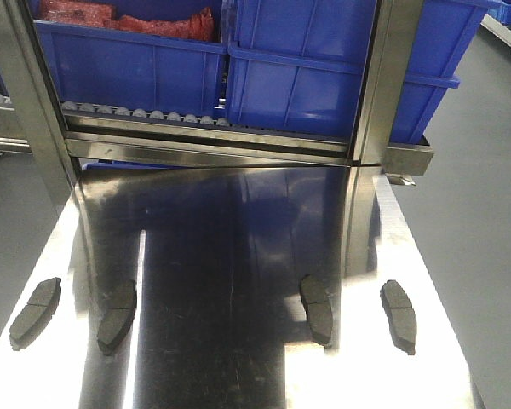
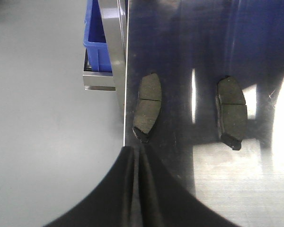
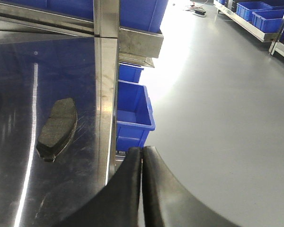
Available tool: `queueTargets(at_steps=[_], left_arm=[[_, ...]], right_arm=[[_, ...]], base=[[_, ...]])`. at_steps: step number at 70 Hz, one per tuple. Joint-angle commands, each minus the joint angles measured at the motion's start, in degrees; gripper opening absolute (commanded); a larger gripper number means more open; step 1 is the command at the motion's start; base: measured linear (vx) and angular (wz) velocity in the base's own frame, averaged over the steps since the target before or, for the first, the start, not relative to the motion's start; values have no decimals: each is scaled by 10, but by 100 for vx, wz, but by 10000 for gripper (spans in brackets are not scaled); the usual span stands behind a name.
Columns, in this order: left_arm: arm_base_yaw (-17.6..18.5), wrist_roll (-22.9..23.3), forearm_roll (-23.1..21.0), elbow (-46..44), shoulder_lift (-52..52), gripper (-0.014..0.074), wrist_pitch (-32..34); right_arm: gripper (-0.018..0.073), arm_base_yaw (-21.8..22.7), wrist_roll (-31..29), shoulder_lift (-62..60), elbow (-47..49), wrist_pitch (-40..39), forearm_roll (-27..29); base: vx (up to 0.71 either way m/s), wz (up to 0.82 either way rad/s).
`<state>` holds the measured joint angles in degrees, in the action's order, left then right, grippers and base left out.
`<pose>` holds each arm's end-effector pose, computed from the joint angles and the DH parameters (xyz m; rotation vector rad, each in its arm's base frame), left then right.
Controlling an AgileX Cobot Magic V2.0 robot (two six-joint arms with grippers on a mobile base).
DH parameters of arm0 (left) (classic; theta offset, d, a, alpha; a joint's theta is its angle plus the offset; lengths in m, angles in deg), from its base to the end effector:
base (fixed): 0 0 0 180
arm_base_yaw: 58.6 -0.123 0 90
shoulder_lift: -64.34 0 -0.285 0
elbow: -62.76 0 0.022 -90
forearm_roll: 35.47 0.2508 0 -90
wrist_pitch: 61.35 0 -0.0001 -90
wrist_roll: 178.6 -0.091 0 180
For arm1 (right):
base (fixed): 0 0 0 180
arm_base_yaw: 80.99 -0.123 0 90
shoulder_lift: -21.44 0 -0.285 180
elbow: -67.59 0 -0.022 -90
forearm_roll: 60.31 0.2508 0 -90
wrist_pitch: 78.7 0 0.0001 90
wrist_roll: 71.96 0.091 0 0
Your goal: Move and align brake pads A on conveyor
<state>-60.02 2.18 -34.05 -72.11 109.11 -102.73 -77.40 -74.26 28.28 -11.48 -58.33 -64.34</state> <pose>0.1167 0.0044 0.2861 -0.0312 2.2910 0.0342 0.0527 -0.0055 0.1712 -0.0233 1.8562 -0.1400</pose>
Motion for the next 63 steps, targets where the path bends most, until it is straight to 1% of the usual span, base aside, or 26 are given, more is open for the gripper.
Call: queueTargets(at_steps=[1,8,18,23,28,33,40,45,57,63], left_arm=[[-1,-8,2,-18,3,102,30],[-1,-18,-1,-18,3,204,30],[-1,-18,-1,-18,3,383,26],[-1,-18,-1,-18,3,446,21],[2,-18,-2,-19,3,489,16],[9,-18,-4,-26,19,501,9],[23,-22,-14,-59,69,501,-28],[30,-33,-18,-92,120,501,-48],[32,-33,-22,-163,257,501,-85],[32,-33,-21,-191,326,501,-92]], right_arm=[[-7,4,-2,-3,-3,-42,-4],[-7,4,-2,-3,-3,-42,-4],[-7,4,-2,-3,-3,-42,-4],[-7,4,-2,-3,-3,-42,-4],[-7,4,-2,-3,-3,-42,-4],[-7,4,-2,-3,-3,-42,-4],[-7,4,-2,-3,-3,-42,-4],[-7,4,-2,-3,-3,-42,-4],[-7,4,-2,-3,-3,-42,-4],[-7,4,-2,-3,-3,-42,-4]], base=[[0,0],[0,0],[0,0],[0,0],[0,0],[0,0],[0,0],[0,0],[0,0],[0,0]])
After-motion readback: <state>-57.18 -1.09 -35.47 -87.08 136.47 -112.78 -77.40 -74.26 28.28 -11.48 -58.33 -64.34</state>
